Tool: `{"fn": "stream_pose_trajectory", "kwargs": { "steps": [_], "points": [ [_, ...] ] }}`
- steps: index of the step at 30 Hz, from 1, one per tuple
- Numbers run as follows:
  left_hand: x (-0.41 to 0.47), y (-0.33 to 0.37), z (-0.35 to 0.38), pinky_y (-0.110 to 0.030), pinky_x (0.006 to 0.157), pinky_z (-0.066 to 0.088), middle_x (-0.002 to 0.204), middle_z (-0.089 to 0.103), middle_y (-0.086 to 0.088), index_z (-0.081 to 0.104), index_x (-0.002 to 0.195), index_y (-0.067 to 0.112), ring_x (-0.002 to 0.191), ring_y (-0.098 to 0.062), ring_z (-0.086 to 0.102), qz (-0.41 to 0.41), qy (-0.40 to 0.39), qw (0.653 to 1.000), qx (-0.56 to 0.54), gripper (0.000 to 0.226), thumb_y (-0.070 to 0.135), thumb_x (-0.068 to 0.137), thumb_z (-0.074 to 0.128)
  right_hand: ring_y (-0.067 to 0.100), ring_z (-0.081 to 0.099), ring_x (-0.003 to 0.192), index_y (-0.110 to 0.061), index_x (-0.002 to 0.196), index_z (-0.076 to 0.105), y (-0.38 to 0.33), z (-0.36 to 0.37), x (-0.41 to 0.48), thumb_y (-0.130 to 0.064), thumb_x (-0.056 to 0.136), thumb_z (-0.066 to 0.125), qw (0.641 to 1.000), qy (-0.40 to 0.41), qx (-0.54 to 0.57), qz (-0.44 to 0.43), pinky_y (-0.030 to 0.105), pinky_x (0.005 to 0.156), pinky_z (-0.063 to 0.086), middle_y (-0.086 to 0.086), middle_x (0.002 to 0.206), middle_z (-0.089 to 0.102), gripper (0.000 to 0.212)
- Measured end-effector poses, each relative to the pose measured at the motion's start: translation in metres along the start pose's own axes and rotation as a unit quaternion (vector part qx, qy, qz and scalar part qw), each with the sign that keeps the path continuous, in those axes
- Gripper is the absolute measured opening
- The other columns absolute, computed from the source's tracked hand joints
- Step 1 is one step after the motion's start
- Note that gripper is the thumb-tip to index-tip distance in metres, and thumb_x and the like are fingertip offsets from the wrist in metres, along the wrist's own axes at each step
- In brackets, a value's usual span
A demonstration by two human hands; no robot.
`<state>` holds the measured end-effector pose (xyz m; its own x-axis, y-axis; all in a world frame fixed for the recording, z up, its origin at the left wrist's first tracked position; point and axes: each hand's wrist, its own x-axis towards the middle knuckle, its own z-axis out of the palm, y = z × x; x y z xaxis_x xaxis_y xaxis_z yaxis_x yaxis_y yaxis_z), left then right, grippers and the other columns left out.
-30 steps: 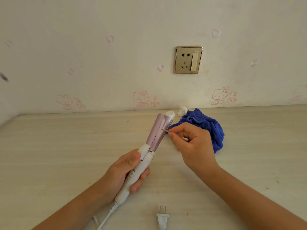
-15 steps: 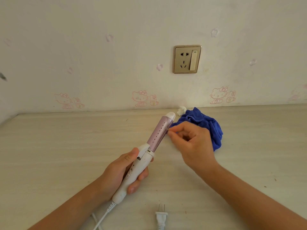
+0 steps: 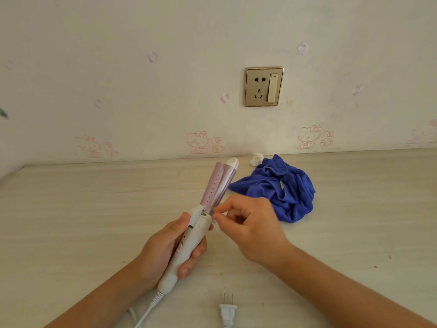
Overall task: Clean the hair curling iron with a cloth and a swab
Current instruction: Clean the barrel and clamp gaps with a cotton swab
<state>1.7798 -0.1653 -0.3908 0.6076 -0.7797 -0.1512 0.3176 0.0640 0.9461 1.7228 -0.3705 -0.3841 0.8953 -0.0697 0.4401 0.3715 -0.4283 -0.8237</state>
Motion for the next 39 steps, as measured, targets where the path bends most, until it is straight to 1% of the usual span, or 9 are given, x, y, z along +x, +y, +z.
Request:
{"fn": "stream_pose_trajectory", "kwargs": {
  "steps": [2,6,12,18,21,23,28,34,39],
  "points": [
    [0.000,0.001,0.000,-0.022,0.041,0.040,0.072,0.052,-0.013,0.065,0.117,0.004,0.037,-0.013,0.043,0.003,0.000,1.000,-0.001,0.066,0.061,0.095,0.040,0.004,0.040,0.042,-0.029,0.080,0.073,0.000,-0.001,0.002,-0.022,0.089,0.072,1.000,0.002,-0.004,-0.007,0.016,0.048,0.037,-0.003,0.049,0.055,0.011],
    [0.001,0.001,0.004,-0.022,0.040,0.039,0.072,0.054,-0.012,0.065,0.117,0.003,0.037,-0.013,0.043,-0.005,-0.011,1.000,0.017,0.068,0.061,0.094,0.041,0.004,0.037,0.044,-0.019,0.077,0.074,0.009,-0.035,0.019,-0.005,0.091,0.074,0.991,0.129,0.019,0.043,0.017,0.047,0.034,0.000,0.046,0.051,0.019],
    [-0.001,0.002,0.003,-0.022,0.039,0.039,0.069,0.051,-0.011,0.070,0.107,0.009,0.035,-0.012,0.041,0.000,-0.004,1.000,-0.014,0.063,0.059,0.096,0.033,0.003,0.040,0.043,-0.017,0.081,0.076,-0.001,0.005,-0.002,-0.020,0.089,0.073,1.000,-0.003,-0.004,-0.005,0.015,0.050,0.037,-0.009,0.047,0.054,0.009],
    [0.000,0.001,0.006,-0.022,0.039,0.038,0.071,0.053,-0.012,0.066,0.116,0.004,0.036,-0.013,0.042,-0.014,-0.008,1.000,-0.002,0.066,0.058,0.096,0.035,0.009,0.039,0.045,-0.020,0.079,0.075,0.009,-0.035,0.020,-0.007,0.092,0.074,0.988,0.144,0.034,0.054,0.022,0.046,0.035,0.001,0.047,0.053,0.019],
    [-0.001,0.000,0.004,-0.022,0.039,0.036,0.071,0.053,-0.013,0.065,0.115,0.001,0.036,-0.014,0.043,0.003,0.007,1.000,-0.004,0.065,0.057,0.095,0.038,0.004,0.038,0.041,-0.025,0.078,0.073,0.002,-0.013,0.007,-0.013,0.091,0.073,0.998,0.055,0.021,0.020,0.017,0.047,0.035,-0.011,0.046,0.053,0.017],
    [-0.002,-0.001,0.002,-0.022,0.040,0.035,0.072,0.054,-0.015,0.059,0.119,-0.004,0.036,-0.014,0.043,0.027,0.018,0.999,-0.002,0.065,0.054,0.097,0.040,0.004,0.042,0.041,-0.026,0.081,0.074,-0.003,0.004,-0.002,-0.018,0.090,0.073,1.000,0.005,-0.003,-0.001,0.015,0.049,0.037,-0.006,0.048,0.056,0.011],
    [0.001,-0.001,0.003,-0.021,0.039,0.038,0.076,0.057,-0.017,0.056,0.110,0.005,0.038,-0.018,0.044,0.044,0.013,0.999,0.026,0.066,0.057,0.078,0.080,0.004,0.036,0.043,-0.011,0.082,0.074,0.005,-0.025,0.015,-0.004,0.092,0.074,0.993,0.107,0.030,0.037,0.015,0.048,0.033,-0.004,0.046,0.050,0.012],
    [0.001,-0.001,-0.001,-0.021,0.038,0.039,0.074,0.058,-0.018,0.058,0.108,0.005,0.035,-0.018,0.046,0.055,0.043,0.997,0.023,0.066,0.056,0.075,0.084,0.004,0.041,0.045,-0.016,0.083,0.075,0.003,-0.002,0.002,-0.009,0.090,0.076,1.000,0.000,0.012,0.021,0.019,0.051,0.039,-0.008,0.050,0.054,0.010],
    [0.001,-0.002,0.000,-0.021,0.039,0.041,0.074,0.059,-0.018,0.059,0.104,0.007,0.036,-0.018,0.047,0.050,0.010,0.998,0.046,0.057,0.055,0.081,0.079,0.007,0.039,0.048,-0.015,0.082,0.077,0.010,-0.038,0.020,-0.003,0.091,0.075,0.992,0.112,0.043,0.031,0.019,0.049,0.034,0.003,0.050,0.053,0.015]
  ]
}}
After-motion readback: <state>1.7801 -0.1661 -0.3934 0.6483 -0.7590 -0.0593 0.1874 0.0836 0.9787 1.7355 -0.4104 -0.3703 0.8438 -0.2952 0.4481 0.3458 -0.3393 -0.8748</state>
